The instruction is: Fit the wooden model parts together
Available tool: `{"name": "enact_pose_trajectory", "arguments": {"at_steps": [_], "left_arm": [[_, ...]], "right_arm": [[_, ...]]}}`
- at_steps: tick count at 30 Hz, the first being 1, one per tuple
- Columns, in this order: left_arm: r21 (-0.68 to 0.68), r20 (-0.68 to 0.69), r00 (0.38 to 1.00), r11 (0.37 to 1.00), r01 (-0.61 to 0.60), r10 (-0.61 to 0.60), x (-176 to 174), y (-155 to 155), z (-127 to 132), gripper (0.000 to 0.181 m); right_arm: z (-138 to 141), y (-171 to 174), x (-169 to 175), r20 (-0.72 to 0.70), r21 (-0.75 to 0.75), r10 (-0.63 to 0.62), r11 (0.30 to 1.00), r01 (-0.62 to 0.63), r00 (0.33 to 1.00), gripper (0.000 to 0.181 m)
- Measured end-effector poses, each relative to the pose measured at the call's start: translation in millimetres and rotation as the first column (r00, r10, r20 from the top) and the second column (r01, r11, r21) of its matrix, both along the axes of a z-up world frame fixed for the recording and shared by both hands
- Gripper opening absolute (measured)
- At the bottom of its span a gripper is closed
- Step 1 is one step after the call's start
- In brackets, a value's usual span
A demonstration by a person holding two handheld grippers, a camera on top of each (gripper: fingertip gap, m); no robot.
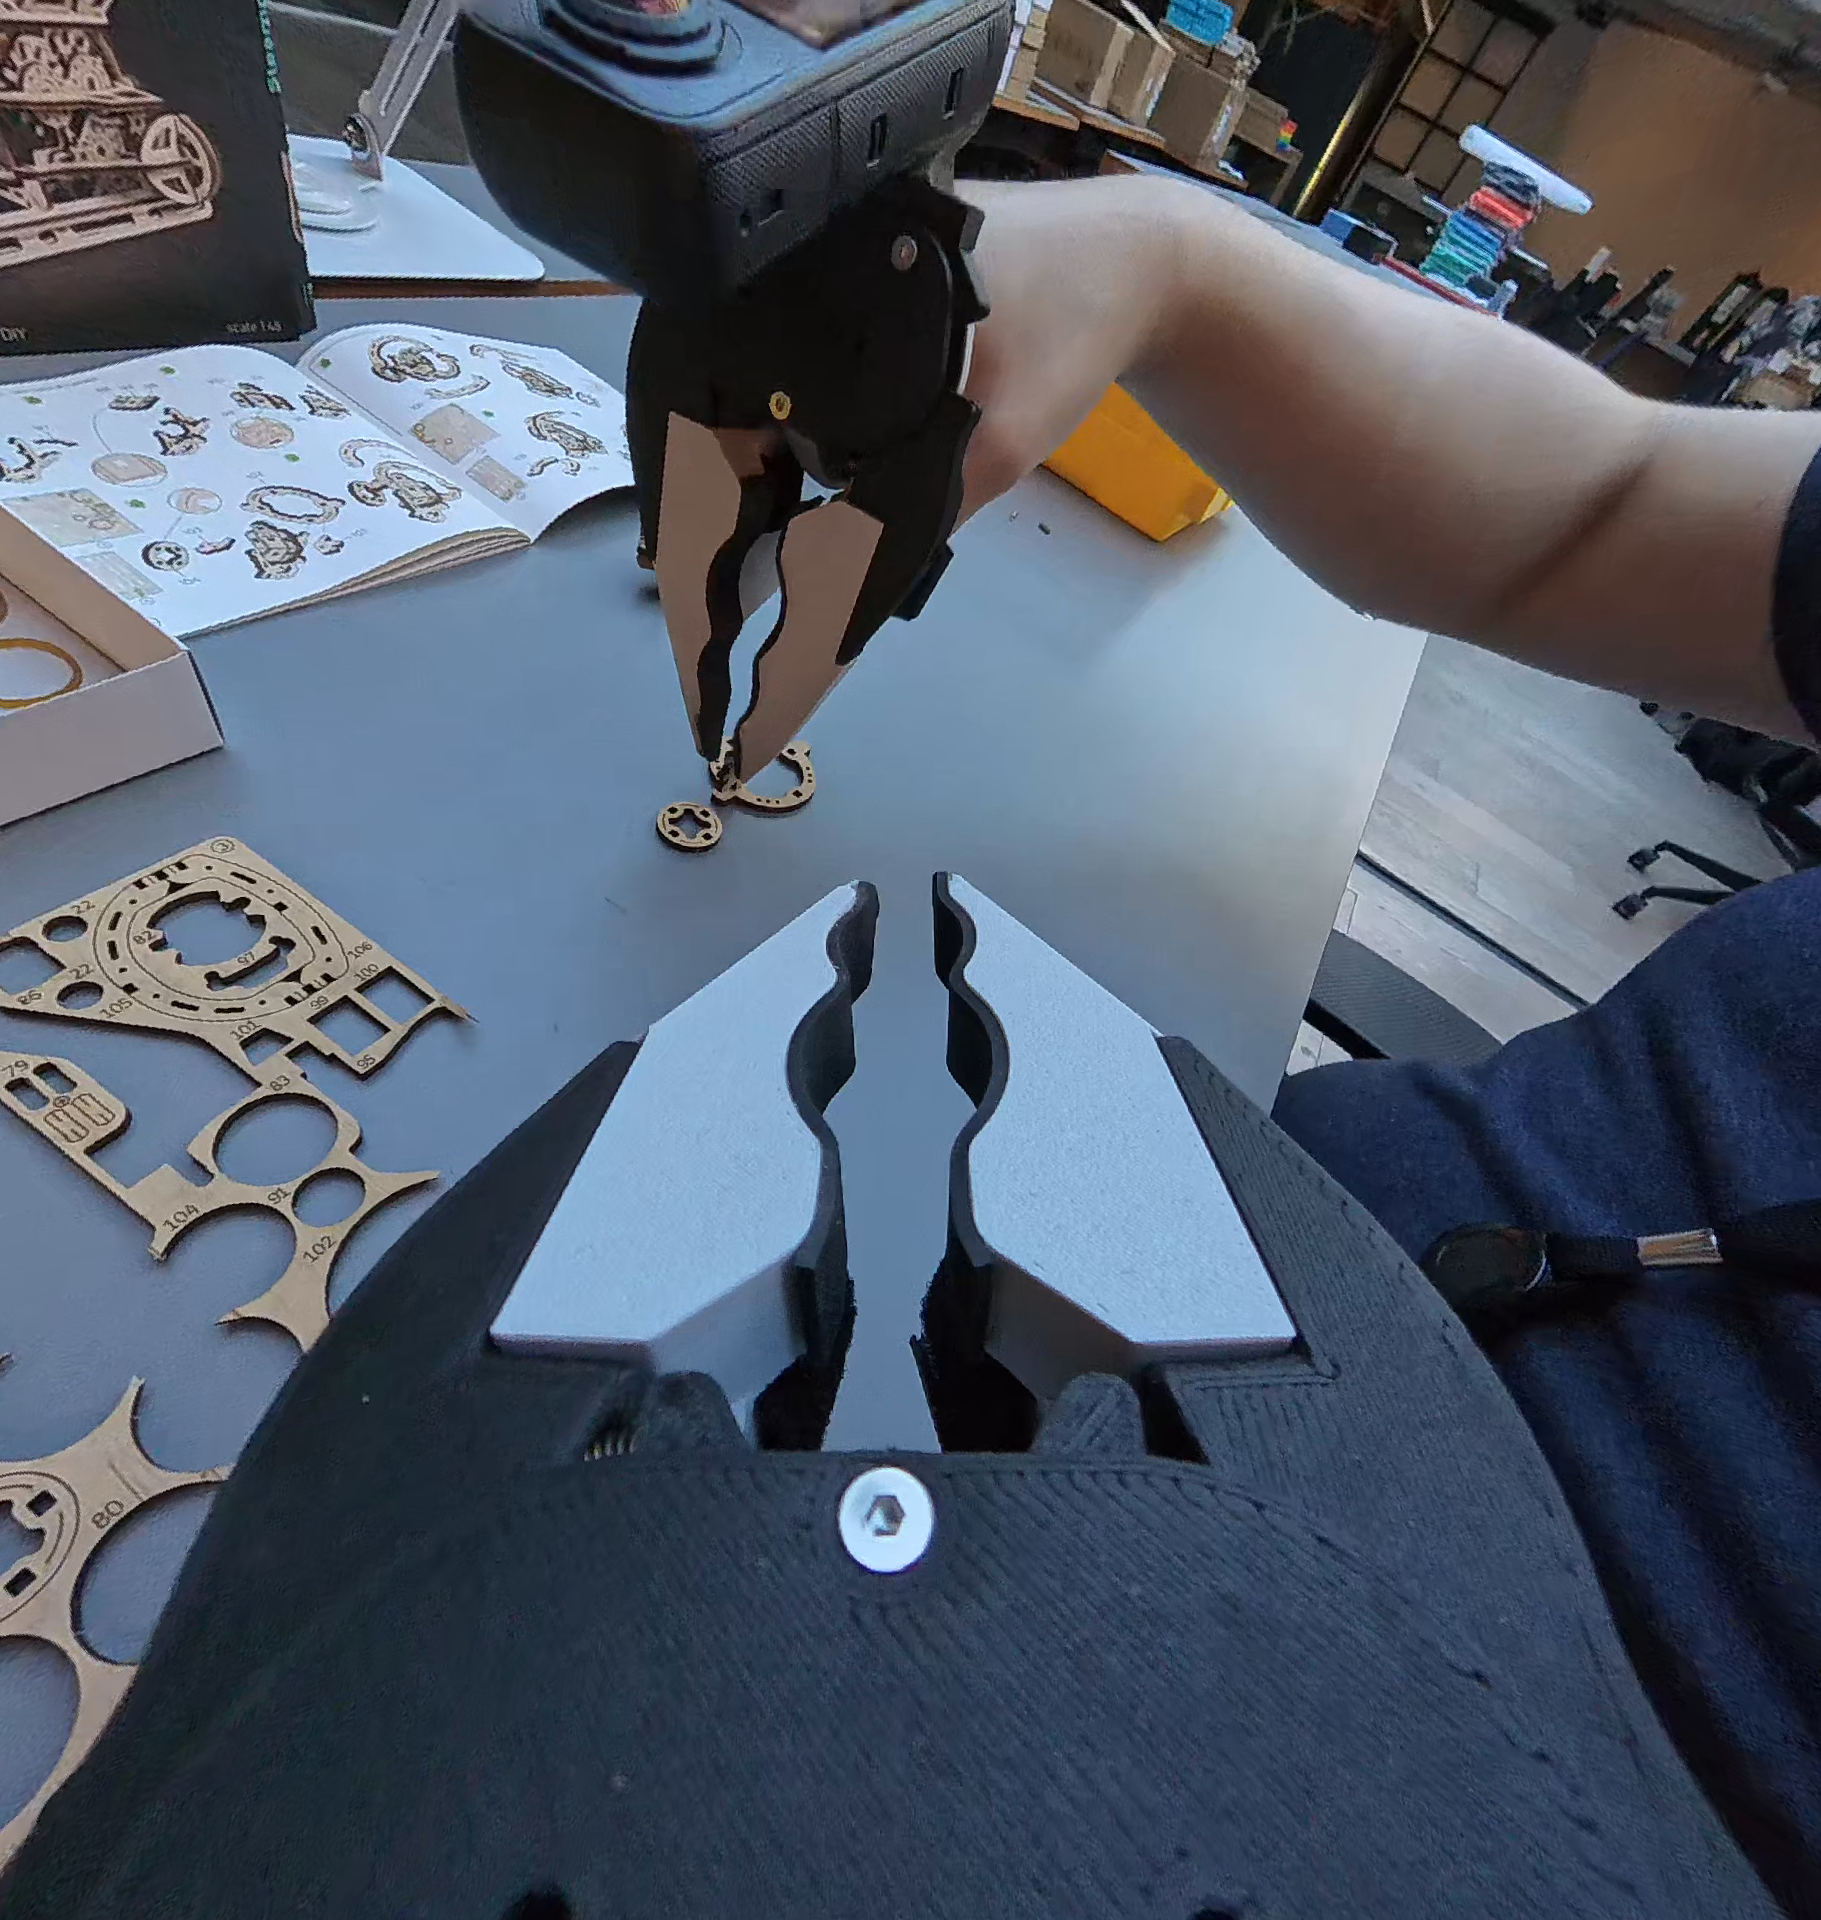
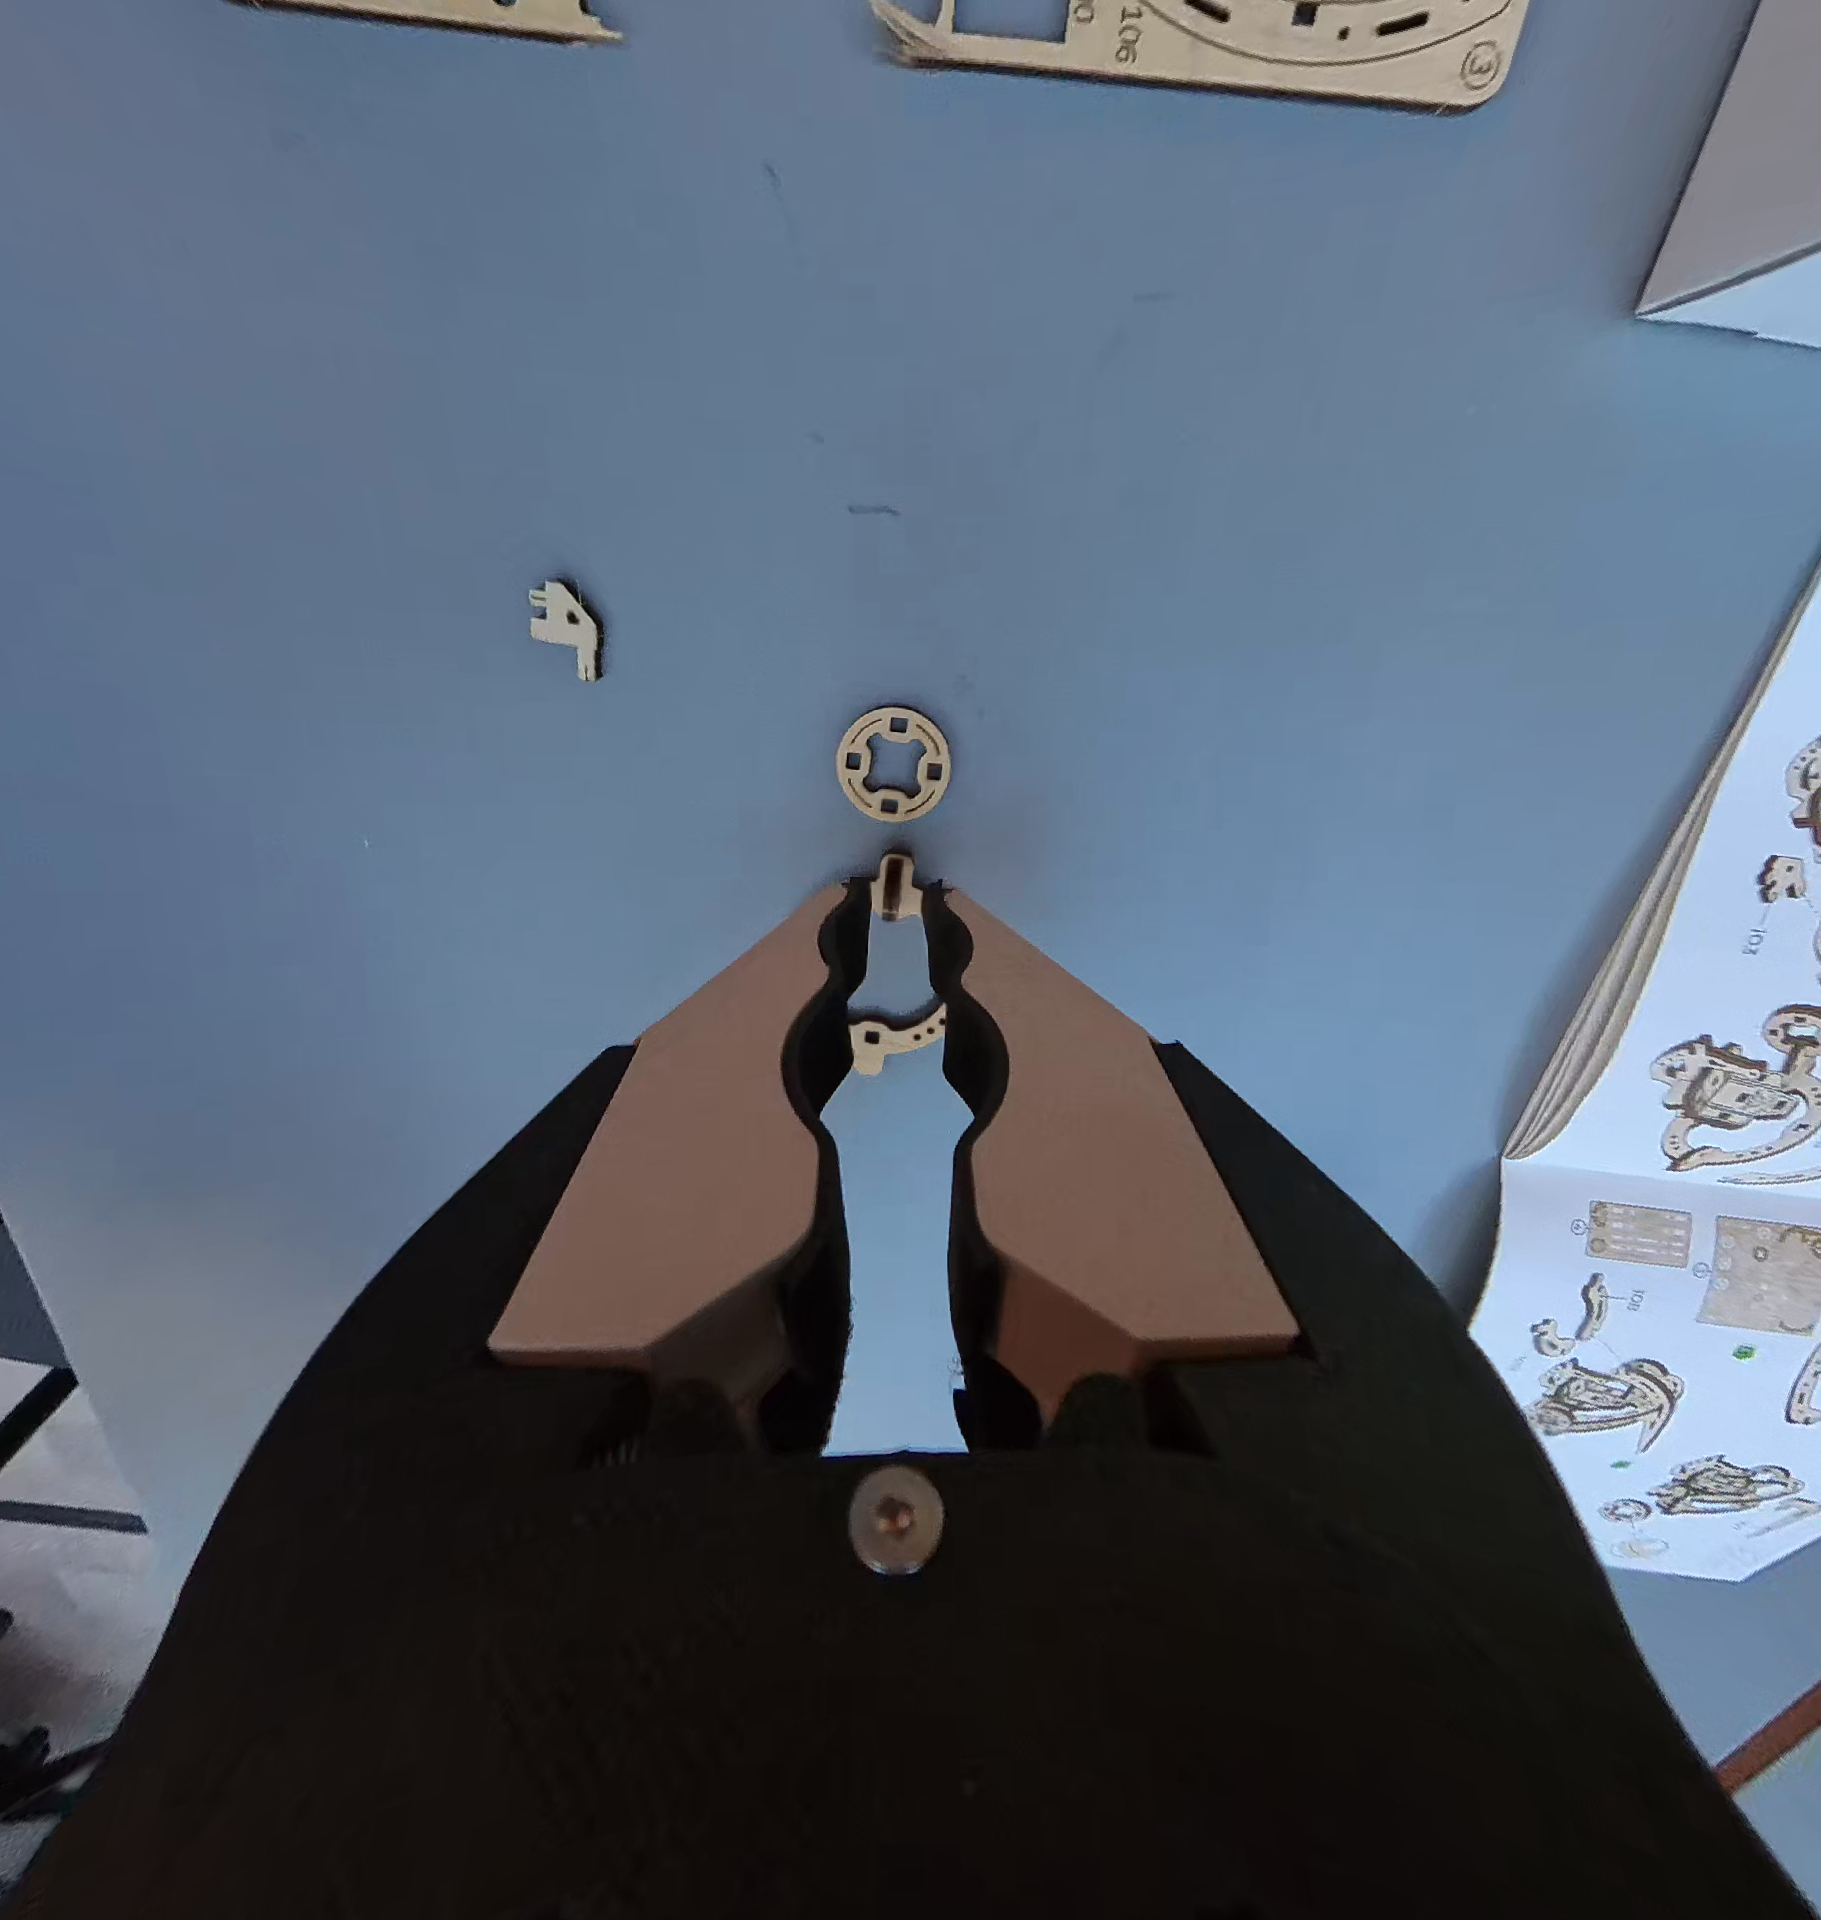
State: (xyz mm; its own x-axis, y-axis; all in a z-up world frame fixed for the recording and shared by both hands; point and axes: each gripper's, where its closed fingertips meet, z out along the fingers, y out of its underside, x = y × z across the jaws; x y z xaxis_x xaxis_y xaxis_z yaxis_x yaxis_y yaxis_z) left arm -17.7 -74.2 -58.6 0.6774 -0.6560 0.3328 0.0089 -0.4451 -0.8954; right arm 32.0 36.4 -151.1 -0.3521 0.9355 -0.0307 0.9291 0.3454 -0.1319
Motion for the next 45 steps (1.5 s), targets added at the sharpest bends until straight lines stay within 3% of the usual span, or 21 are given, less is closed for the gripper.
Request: {"name": "enact_pose_trajectory", "arguments": {"at_steps": [10,19,25,31,37,45], "left_arm": [[0.002,-0.006,1.000,1.000,0.009,-0.009,2.4,0.5,0.0,0.009],[0.000,-0.004,1.000,1.000,0.010,-0.010,2.3,-1.5,-1.8,0.009],[-0.005,-0.013,1.000,1.000,0.023,-0.023,7.5,-1.9,-4.0,0.009],[-0.002,-0.006,1.000,1.000,0.030,-0.030,10.2,-0.3,-2.1,0.009],[-0.003,-0.023,0.999,0.999,0.033,-0.033,10.6,-1.9,-2.3,0.009],[-0.012,-0.010,1.000,1.000,0.021,-0.021,5.2,-2.5,-5.0,0.009]], "right_arm": [[-4.3,0.5,-0.9,-0.032,0.018,0.024,1.000,-0.024,0.999,0.001],[-3.3,1.8,-2.9,-0.271,-0.057,-0.027,0.998,0.012,0.962,0.001],[-2.7,2.4,-3.1,-0.355,-0.106,-0.082,0.993,0.048,0.931,0.001],[2.1,-3.4,0.1,-0.180,-0.067,-0.012,0.998,0.000,0.984,0.016],[0.3,1.0,-0.8,0.016,0.009,0.070,0.997,-0.070,0.997,0.004],[-3.5,-0.7,-0.5,0.059,0.004,0.076,0.997,-0.077,0.995,0.001]]}}
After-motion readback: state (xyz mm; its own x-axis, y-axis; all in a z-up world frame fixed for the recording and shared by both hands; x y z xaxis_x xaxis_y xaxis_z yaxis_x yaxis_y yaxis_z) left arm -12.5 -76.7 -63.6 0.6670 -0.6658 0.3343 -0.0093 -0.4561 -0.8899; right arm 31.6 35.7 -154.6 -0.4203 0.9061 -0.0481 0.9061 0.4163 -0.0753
